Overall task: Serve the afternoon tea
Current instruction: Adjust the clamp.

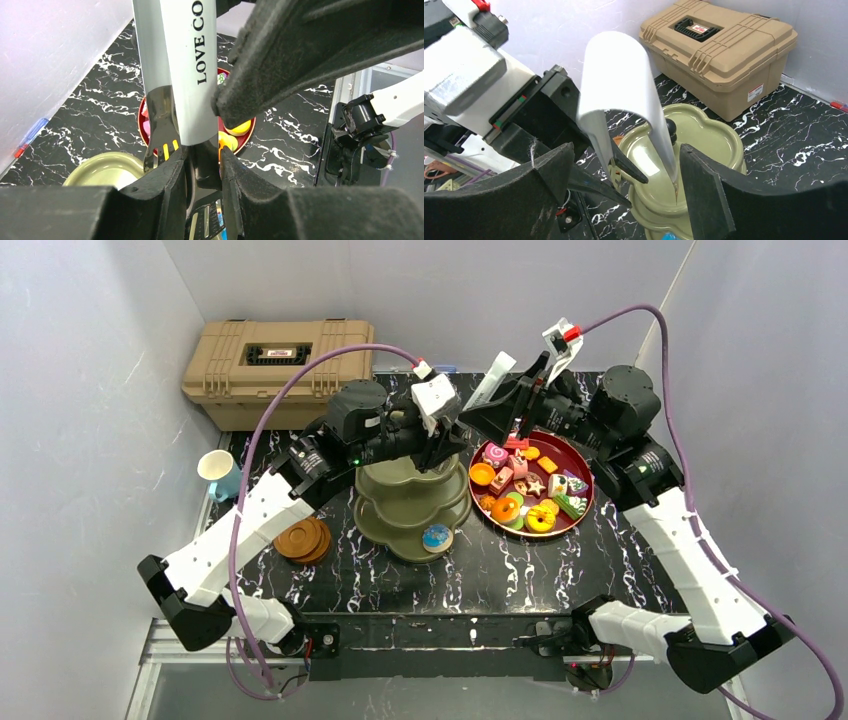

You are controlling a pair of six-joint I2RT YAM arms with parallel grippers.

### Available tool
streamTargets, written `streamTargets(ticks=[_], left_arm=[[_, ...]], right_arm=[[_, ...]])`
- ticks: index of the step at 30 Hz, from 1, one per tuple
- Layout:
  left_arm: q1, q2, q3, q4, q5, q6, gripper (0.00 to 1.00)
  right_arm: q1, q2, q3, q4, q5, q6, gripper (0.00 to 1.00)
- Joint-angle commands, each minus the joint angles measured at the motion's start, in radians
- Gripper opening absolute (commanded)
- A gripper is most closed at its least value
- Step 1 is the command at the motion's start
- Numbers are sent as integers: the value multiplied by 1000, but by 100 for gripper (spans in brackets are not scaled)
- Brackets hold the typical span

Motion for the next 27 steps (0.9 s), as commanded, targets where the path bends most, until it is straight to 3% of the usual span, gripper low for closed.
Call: streamTargets(ticks=[1, 14, 21, 23, 25, 27], left_arm=[[-11, 3, 37, 14, -21, 16, 0], [-12, 17, 51, 15, -56, 66, 0], [-12, 22, 42, 17, -56, 91, 0], [-12, 23, 45, 11, -53, 92, 10], [-12, 24, 51, -3, -42, 87, 37], [-13, 26, 60, -18, -37, 75, 55]], right_arm=[[2, 13, 46, 59, 14, 13, 83], [2, 77, 38, 56, -21, 11, 74], [2, 80, 42, 42, -30, -2, 55], [2, 71, 43, 34, -18, -15, 47], [3, 62, 48, 13, 3, -37, 43], [2, 56, 58, -18, 29, -63, 40]])
